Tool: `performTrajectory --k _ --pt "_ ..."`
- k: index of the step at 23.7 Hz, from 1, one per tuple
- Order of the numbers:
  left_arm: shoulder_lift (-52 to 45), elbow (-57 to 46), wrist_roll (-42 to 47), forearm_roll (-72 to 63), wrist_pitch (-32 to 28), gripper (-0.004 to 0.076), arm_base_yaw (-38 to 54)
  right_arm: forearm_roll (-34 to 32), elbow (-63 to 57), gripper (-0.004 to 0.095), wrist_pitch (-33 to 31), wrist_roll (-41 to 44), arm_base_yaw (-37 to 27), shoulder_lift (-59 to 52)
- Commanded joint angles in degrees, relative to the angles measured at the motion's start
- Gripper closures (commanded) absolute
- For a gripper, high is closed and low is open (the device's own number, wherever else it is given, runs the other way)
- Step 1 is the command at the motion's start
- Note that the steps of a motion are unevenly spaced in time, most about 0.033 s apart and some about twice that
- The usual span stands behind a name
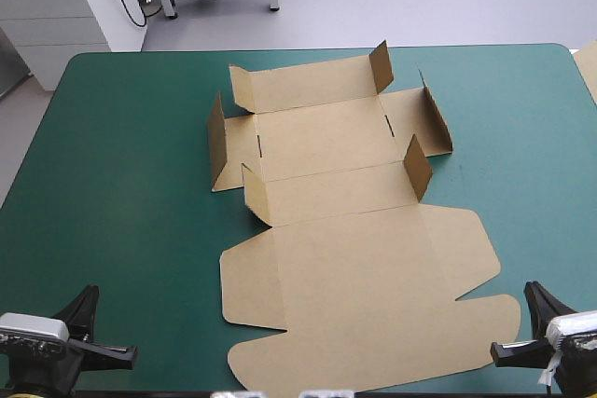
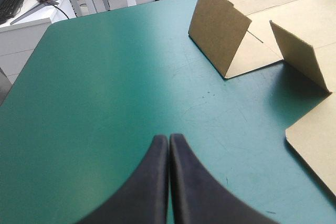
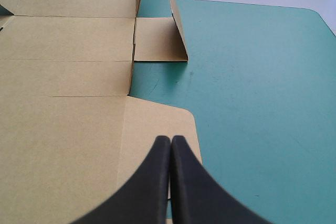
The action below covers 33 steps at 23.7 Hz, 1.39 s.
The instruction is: Fold the box
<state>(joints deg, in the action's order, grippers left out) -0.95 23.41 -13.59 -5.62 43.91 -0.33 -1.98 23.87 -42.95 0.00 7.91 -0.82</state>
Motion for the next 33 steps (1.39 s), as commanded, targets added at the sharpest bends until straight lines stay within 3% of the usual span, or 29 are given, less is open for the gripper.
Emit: performTrajectory --k 1,16,22,33 --pt "-0.3 1.2 0.2 -0.5 -4.2 0.0731 -0.4 -0.4 1.5 0.0929 4.0 -0.3 0.1 -1.4" --pt "-0.3 1.2 0.5 -0.5 -4.2 0.0731 -0.4 -1.5 2.5 0.0927 4.1 -3.0 0.1 -0.2" --pt "-0.3 1.2 0.5 -0.5 -4.2 0.0731 -0.4 -1.4 15.9 0.0927 3.4 -7.4 0.1 17.6" --pt "-0.3 1.2 0.5 -0.5 -4.2 0.0731 -0.4 10.3 34.9 0.0927 4.0 -12.7 0.1 47.8"
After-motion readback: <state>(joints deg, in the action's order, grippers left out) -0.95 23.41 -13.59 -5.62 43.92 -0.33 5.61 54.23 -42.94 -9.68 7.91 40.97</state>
